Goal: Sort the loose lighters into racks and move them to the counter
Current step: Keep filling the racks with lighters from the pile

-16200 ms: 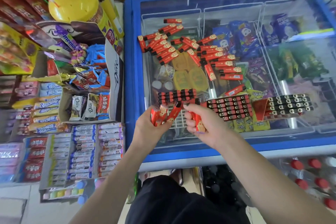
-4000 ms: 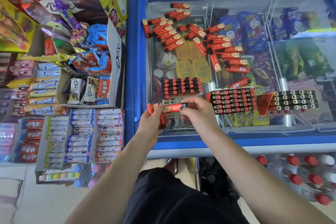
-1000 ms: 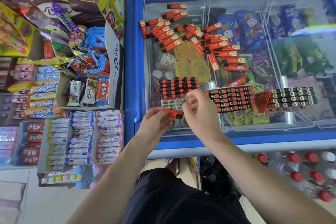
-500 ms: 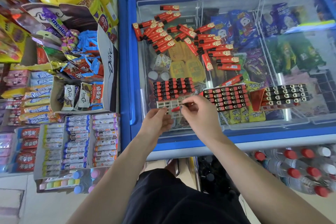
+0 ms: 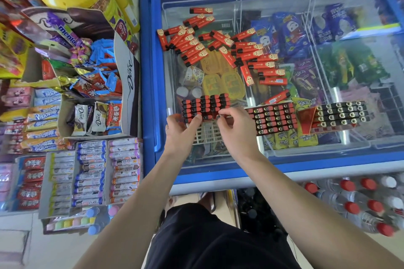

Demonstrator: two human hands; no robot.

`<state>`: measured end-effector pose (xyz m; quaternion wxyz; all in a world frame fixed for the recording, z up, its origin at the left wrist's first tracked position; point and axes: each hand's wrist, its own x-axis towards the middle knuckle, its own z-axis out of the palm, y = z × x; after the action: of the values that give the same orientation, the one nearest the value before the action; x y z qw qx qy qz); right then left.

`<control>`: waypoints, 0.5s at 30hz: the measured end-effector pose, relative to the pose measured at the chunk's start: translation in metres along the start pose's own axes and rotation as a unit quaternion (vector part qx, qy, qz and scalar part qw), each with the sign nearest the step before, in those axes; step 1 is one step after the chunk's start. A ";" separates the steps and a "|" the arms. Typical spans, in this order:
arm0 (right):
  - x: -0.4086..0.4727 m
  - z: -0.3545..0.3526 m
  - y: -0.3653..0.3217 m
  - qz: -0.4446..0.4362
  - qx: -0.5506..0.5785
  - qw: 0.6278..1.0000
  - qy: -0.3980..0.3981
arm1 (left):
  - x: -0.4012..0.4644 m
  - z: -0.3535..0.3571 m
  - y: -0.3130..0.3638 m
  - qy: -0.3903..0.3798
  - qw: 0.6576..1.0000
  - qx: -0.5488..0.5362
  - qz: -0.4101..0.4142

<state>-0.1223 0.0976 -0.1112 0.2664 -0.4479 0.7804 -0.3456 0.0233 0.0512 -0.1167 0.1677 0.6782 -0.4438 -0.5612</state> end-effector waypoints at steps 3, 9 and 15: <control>-0.002 0.003 0.000 0.022 0.011 1.000 -0.011 | 0.004 0.002 0.000 0.004 1.000 0.007 0.005; 0.001 0.002 -0.008 0.154 0.072 0.985 -0.029 | 0.009 0.003 -0.001 0.007 1.000 0.023 0.010; 0.015 -0.014 -0.023 0.270 0.112 0.948 -0.129 | 0.011 0.001 0.011 0.043 0.999 0.017 0.028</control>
<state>-0.1272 0.0798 -0.0863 0.4966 -0.2289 0.7872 -0.2852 0.0173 0.0369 -0.1153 0.1902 0.6918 -0.4648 -0.5189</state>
